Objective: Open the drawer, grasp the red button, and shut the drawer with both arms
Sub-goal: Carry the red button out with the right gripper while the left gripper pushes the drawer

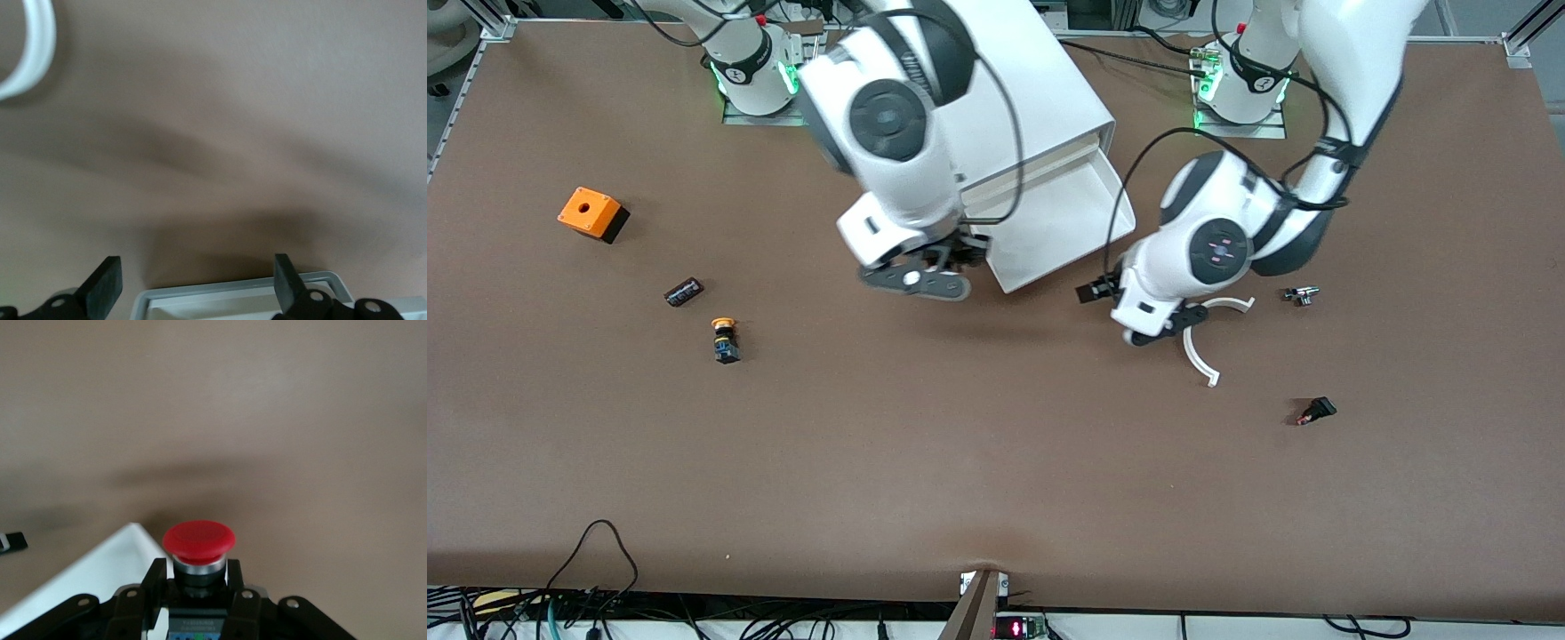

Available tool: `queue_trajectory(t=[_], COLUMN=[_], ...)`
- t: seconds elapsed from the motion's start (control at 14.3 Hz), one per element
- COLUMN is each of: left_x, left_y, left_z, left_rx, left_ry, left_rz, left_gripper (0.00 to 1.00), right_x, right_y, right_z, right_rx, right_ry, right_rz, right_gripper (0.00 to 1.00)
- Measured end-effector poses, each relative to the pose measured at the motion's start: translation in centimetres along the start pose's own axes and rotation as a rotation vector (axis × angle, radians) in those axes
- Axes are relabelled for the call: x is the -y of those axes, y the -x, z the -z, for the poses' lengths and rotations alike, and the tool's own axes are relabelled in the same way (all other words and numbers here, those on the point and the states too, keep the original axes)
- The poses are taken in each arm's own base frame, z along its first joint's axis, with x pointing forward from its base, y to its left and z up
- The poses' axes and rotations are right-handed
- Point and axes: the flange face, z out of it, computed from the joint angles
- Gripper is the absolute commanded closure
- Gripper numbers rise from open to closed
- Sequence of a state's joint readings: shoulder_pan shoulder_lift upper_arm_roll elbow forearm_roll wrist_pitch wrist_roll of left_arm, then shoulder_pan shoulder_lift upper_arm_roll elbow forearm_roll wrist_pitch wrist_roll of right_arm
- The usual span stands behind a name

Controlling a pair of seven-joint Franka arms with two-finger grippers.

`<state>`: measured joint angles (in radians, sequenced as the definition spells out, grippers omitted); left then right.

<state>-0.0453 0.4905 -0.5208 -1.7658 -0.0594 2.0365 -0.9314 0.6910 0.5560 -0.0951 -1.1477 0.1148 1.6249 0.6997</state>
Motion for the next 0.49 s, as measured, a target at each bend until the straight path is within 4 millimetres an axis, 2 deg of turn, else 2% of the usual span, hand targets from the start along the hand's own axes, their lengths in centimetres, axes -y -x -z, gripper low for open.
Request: queue_trajectory(t=[0.14, 0.28, 0.49], left_x=[-1.1, -1.1, -1.2], left_y=[1.3, 1.7, 3.0], left_z=[-1.3, -2.5, -4.4], left_rx=[-0.005, -0.014, -0.011], left_ry=[0.0, 0.01, 0.0], left_rz=[0.011, 0.021, 0.05], left_gripper=[0.0, 0.0, 0.0], right_x=[-4.6, -9.7, -19.8], right_y=[-2.6, -5.4, -9.5], right_z=[0.4, -0.1, -1.0], right_rx=[0.043, 0.08, 0.116], right_ry=[0.022, 0.035, 0.06], right_rz=[0.084, 0.167, 0.306], right_gripper=[1.0, 1.0, 1.0])
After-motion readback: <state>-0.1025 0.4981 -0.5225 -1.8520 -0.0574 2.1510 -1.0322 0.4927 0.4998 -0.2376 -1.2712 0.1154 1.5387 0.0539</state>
